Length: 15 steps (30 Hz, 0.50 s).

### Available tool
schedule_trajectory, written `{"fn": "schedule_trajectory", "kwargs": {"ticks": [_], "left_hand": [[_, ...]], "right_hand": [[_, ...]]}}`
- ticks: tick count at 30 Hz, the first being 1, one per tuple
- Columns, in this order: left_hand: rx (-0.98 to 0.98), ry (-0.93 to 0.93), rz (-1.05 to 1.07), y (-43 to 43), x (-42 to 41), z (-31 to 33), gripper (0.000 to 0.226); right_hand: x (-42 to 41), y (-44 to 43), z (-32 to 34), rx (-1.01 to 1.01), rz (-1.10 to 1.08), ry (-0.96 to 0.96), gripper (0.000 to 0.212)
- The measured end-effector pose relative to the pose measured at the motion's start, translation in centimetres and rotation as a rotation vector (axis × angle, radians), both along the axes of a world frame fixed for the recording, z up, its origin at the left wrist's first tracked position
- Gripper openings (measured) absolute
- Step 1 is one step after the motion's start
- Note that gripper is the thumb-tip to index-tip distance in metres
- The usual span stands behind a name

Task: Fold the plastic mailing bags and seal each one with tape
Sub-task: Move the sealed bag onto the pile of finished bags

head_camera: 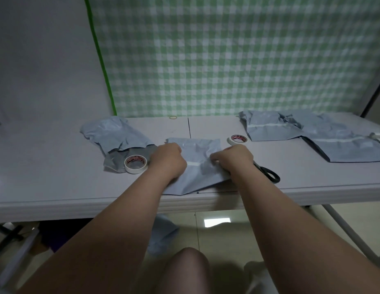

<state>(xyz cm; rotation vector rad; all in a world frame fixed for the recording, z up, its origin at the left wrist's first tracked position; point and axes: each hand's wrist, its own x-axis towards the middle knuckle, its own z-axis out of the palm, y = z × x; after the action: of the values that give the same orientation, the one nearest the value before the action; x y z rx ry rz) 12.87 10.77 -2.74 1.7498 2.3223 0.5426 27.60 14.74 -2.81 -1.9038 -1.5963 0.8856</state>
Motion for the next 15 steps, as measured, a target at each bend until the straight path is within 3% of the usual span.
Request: {"fn": "schedule_trajectory", "kwargs": {"ticks": [3,5,8,10,12,15], "left_hand": [[0.0,-0.136,0.069,0.5,0.0,0.4,0.027],[-0.004,-0.219,0.1,0.6,0.1,0.7,0.019],[0.002,-0.349,0.121,0.7,0.6,1.3,0.02],[-0.021,-0.473,0.132,1.2,0.8,1.4,0.028],[-0.007,-0.629,0.152,1.6,1.5,1.8,0.016],[0.038,-0.897,0.174,1.9,2.6,2.5,0.025]], "right_hand": [[-0.1,0.4,0.0,-0.137,-0.027,0.417,0.021],[-0.2,0.3,0.6,-0.236,-0.014,0.671,0.004],[0.2,0.6,1.5,-0.278,0.047,0.848,0.02],[0.5,0.6,2.3,-0.29,0.079,1.017,0.015],[0.9,0.7,2.9,-0.283,0.069,1.24,0.023],[1.8,1.1,3.9,-0.259,0.079,1.461,0.02]]}}
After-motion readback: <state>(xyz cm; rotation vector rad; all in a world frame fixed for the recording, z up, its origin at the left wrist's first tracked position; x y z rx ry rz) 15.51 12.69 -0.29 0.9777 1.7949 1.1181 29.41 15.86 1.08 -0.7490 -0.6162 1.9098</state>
